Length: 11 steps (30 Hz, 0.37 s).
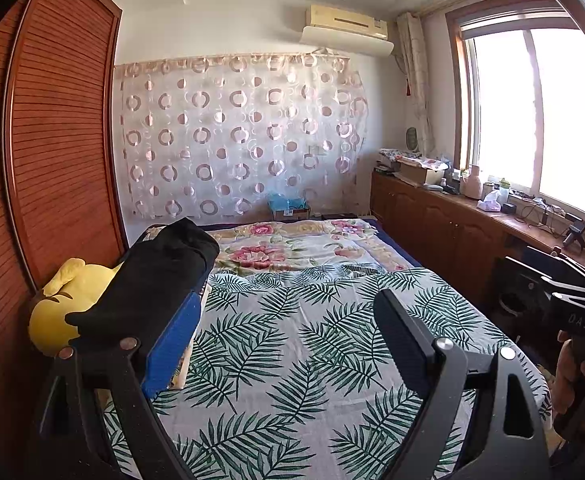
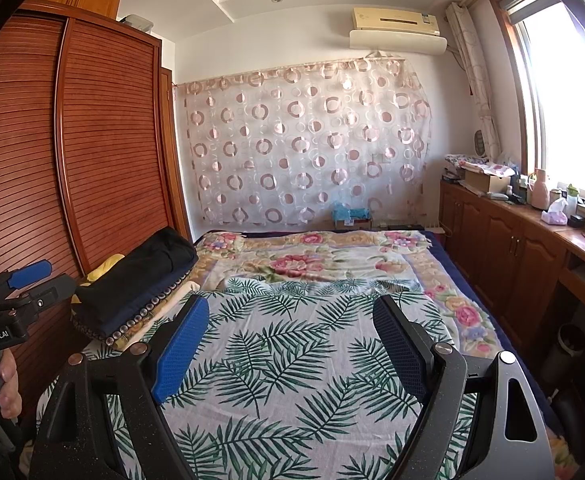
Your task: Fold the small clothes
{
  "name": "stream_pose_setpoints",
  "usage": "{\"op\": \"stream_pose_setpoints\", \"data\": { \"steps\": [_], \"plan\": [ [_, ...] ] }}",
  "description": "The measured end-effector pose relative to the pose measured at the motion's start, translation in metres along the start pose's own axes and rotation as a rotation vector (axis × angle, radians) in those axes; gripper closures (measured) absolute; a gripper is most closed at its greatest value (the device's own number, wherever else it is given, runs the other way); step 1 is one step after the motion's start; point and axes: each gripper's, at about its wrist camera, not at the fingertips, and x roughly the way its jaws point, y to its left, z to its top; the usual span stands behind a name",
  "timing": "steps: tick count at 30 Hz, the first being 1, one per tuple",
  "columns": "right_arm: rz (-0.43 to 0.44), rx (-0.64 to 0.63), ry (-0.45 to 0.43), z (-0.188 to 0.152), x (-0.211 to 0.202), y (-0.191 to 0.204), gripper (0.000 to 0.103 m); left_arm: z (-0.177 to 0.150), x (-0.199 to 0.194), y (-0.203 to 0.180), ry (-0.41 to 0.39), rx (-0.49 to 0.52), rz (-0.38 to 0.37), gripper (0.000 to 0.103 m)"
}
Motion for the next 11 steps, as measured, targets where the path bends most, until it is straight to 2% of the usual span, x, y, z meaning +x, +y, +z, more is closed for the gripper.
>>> {"op": "stream_pose_setpoints", "data": {
  "steps": [11],
  "plan": [
    [0.003,0.0,0.001,-0.0003,-0.0006,-0.001,0.018,0.0037,-0.0005,0.0032,0.006,0.0,-0.001,0.014]
  ]
}}
